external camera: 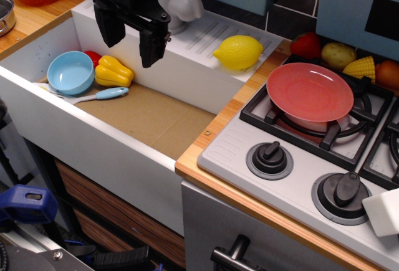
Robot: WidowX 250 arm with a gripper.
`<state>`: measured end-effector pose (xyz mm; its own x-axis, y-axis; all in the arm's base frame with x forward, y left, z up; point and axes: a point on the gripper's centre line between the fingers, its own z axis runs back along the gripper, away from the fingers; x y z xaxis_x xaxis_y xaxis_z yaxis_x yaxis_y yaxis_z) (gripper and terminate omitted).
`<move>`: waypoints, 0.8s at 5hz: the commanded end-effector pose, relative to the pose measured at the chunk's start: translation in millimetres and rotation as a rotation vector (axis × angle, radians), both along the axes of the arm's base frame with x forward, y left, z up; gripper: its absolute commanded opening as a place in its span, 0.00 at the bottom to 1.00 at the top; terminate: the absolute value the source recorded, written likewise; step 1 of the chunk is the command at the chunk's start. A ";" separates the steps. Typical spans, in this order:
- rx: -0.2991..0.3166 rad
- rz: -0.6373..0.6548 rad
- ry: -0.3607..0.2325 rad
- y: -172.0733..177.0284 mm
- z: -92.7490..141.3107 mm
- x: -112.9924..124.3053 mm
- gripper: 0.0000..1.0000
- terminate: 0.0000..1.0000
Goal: Put lemon on plate
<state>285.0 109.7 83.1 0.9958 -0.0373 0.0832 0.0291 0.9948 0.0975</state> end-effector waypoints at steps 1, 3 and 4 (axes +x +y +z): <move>0.000 0.000 0.000 0.0 0.0 0.0 1.00 0.00; 0.029 -0.225 -0.056 -54.2 25.7 46.4 1.00 0.00; 0.030 -0.292 -0.101 -69.1 34.3 76.5 1.00 0.00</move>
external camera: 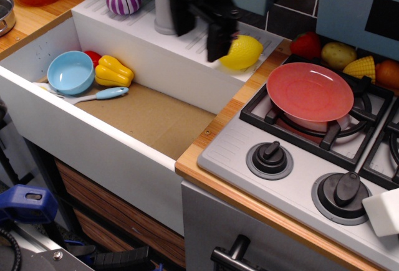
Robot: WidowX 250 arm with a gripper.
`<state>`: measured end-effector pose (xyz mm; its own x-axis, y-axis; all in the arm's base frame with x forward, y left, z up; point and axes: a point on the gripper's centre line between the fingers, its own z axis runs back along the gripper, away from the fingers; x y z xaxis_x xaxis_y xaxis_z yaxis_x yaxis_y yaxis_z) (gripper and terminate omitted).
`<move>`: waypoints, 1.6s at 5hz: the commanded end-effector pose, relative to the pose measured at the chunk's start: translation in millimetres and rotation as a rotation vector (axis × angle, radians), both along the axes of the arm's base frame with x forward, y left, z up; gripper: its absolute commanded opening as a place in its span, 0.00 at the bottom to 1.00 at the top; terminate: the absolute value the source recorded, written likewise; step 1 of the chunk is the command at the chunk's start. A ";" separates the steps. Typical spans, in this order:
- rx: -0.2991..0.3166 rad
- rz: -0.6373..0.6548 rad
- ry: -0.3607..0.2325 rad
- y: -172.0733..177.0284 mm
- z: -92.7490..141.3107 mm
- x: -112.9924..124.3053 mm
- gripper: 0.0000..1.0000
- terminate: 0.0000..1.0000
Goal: Put lemon on plate
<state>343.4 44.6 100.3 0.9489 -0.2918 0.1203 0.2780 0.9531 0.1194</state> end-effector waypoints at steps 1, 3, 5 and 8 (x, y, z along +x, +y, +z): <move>0.010 -0.112 -0.107 -10.0 15.6 47.6 1.00 0.00; -0.038 -0.200 -0.167 -8.2 -1.5 80.7 1.00 0.00; -0.034 -0.235 -0.167 5.3 -20.4 78.3 1.00 0.00; -0.078 -0.287 -0.210 10.2 -44.9 75.2 1.00 0.00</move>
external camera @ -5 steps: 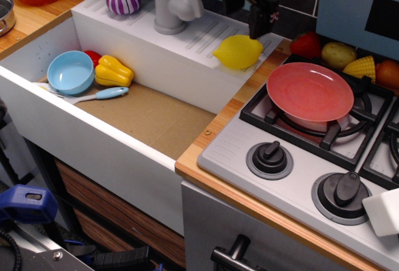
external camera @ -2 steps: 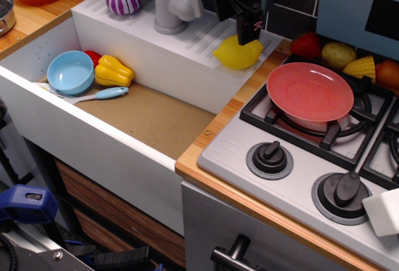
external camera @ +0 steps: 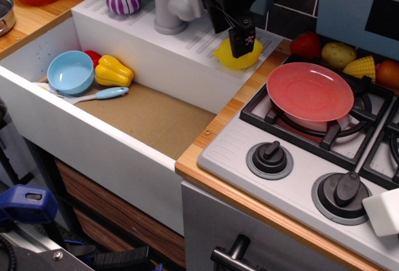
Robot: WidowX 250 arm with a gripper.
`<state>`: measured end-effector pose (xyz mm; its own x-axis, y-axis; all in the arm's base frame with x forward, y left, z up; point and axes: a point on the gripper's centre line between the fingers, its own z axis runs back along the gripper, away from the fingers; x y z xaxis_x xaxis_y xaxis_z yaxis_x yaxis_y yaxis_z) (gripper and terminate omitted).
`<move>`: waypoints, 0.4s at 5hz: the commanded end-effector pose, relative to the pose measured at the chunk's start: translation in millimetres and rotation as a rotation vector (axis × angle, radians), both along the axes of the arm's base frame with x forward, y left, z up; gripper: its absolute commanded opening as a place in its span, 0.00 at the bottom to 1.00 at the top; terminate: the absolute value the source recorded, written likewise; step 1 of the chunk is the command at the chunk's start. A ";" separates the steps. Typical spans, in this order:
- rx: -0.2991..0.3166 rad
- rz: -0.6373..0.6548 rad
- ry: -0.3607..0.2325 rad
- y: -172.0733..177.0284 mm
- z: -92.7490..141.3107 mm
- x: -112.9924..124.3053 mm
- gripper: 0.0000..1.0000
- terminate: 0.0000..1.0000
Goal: Put lemon on plate
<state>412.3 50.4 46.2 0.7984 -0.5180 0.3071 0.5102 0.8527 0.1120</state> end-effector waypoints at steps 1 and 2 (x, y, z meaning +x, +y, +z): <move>-0.022 -0.015 -0.036 1.1 0.3 11.4 1.00 0.00; -0.044 -0.017 -0.042 0.7 -11.1 14.6 1.00 0.00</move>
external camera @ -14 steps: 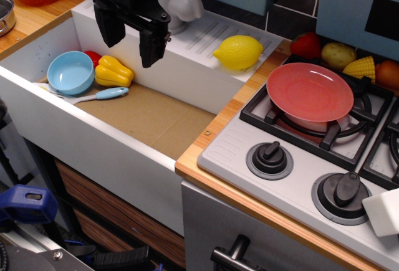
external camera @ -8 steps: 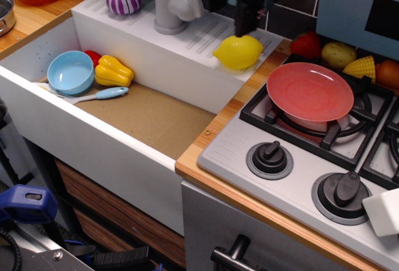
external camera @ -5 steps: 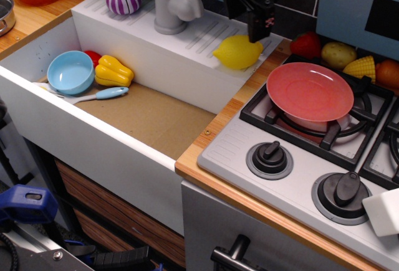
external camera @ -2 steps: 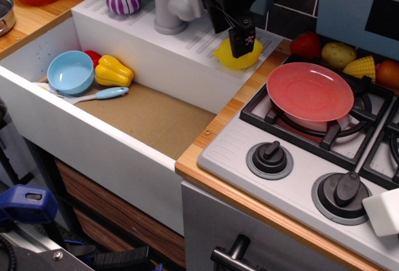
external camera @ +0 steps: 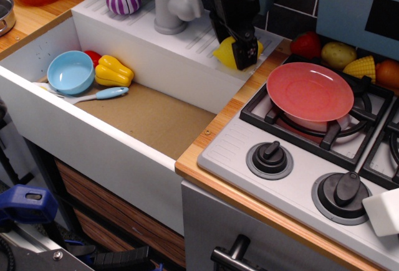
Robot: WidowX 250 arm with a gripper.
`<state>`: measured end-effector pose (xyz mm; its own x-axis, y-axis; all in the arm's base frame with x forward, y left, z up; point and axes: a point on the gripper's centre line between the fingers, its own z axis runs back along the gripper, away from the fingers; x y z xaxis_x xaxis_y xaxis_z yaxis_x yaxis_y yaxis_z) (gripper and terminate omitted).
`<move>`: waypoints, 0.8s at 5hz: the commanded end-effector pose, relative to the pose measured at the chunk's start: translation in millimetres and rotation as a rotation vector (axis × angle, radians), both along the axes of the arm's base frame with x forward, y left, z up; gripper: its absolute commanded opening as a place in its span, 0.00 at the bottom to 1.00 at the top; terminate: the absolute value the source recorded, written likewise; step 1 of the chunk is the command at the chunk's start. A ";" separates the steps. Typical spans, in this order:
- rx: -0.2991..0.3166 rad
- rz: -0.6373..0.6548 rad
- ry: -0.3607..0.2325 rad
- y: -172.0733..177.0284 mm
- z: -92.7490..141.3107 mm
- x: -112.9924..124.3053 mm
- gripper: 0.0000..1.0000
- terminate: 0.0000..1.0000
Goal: Put lemon on plate
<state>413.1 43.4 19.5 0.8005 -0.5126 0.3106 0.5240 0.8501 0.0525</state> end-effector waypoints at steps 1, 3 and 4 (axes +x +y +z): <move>-0.014 0.033 -0.061 4.7 11.5 15.1 0.00 0.00; 0.079 0.096 0.020 -8.7 73.9 8.2 0.00 0.00; 0.068 0.156 0.065 -35.0 100.0 -4.3 0.00 0.00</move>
